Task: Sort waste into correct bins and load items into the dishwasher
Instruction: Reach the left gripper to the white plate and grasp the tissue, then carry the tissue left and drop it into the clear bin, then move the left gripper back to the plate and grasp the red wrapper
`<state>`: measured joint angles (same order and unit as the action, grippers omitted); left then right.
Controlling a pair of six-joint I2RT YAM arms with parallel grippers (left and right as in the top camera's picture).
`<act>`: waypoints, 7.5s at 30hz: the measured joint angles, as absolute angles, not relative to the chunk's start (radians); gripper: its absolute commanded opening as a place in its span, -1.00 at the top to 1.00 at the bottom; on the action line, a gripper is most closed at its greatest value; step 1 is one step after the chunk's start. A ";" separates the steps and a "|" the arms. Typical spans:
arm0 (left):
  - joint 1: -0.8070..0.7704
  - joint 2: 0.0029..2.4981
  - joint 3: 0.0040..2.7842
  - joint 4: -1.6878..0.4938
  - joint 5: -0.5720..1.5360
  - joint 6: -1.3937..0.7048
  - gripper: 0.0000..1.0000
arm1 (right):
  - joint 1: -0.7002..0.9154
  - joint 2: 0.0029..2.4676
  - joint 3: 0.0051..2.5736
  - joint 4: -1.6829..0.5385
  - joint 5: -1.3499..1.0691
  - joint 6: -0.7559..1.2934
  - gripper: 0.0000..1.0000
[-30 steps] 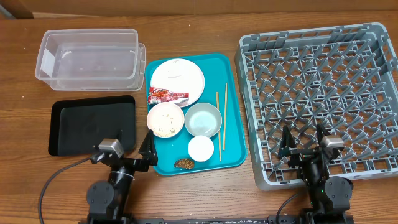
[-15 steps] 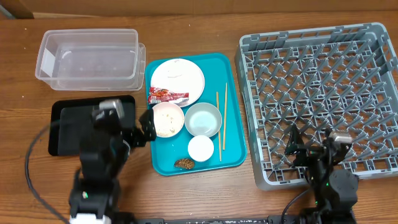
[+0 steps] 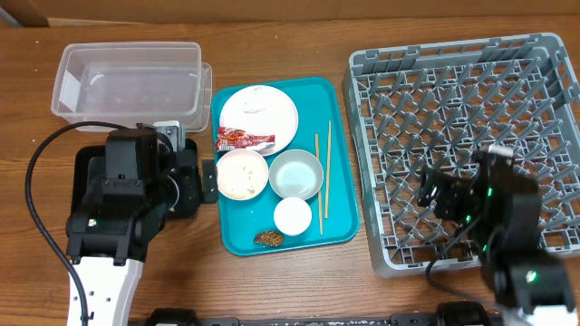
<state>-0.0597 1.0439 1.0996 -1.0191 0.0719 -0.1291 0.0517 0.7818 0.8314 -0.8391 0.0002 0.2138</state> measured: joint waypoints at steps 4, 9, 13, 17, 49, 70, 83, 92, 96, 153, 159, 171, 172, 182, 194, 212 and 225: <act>-0.060 1.050 1.103 -1.059 0.049 -0.105 -1.00 | 0.050 0.920 1.012 -0.941 -0.002 0.212 -1.00; -0.060 1.061 1.103 -1.047 0.044 -0.099 -1.00 | 0.047 1.026 1.096 -1.016 -0.003 0.212 -1.00; -0.060 1.066 1.103 -0.970 0.070 -0.110 -1.00 | 0.047 1.070 1.096 -1.076 -0.004 0.213 -1.00; -0.060 1.080 1.105 -0.831 0.138 -0.138 -1.00 | 0.047 1.071 1.096 -1.085 -0.004 0.212 -1.00; -0.259 1.970 1.479 -0.612 0.030 -0.176 -0.86 | 0.047 1.071 1.096 -1.063 -0.022 0.212 -1.00; -0.287 2.120 1.480 -0.376 -0.082 -0.172 -0.79 | 0.047 1.071 1.096 -1.087 -0.022 0.212 -1.00; -0.287 2.135 1.480 -0.366 -0.095 -0.155 -0.09 | 0.047 1.071 1.096 -1.086 -0.022 0.212 -1.00; -0.287 2.135 1.480 -0.366 -0.095 -0.154 0.49 | 0.047 1.071 1.096 -1.087 -0.022 0.212 -1.00; -0.287 2.135 1.480 -0.366 -0.095 -0.154 0.78 | 0.047 1.071 1.096 -1.086 -0.022 0.212 -1.00; -0.018 1.839 1.499 -0.718 -0.003 -0.200 -0.47 | 0.047 1.071 1.096 -1.116 -0.022 0.212 -1.00; -0.117 1.818 1.499 -0.987 0.115 -0.336 -0.82 | 0.047 1.071 1.096 -1.117 -0.022 0.213 -1.00; -0.206 1.825 1.498 -1.044 0.118 -0.538 -0.86 | 0.047 1.071 1.096 -1.117 -0.022 0.212 -1.00; -0.206 1.826 1.498 -1.040 0.117 -0.556 -0.86 | 0.047 1.071 1.096 -1.117 -0.022 0.212 -1.00; -0.206 1.833 1.498 -1.039 0.102 -0.674 -0.85 | 0.047 1.071 1.096 -1.117 -0.022 0.213 -1.00; -0.206 1.926 1.498 -1.021 0.075 -0.738 -0.86 | 0.047 1.071 1.096 -1.118 -0.022 0.213 -1.00; -0.179 1.966 1.498 -0.905 0.075 -0.754 -0.79 | 0.047 1.071 1.096 -1.118 -0.022 0.212 -1.00; -0.179 2.014 1.498 -0.881 0.075 -0.754 -0.73 | 0.047 1.071 1.096 -1.120 -0.022 0.213 -1.00</act>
<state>-0.1787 2.0144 1.4982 -0.8806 0.0746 -0.7540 0.0471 1.0706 1.0962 -1.1198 -0.0219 0.2127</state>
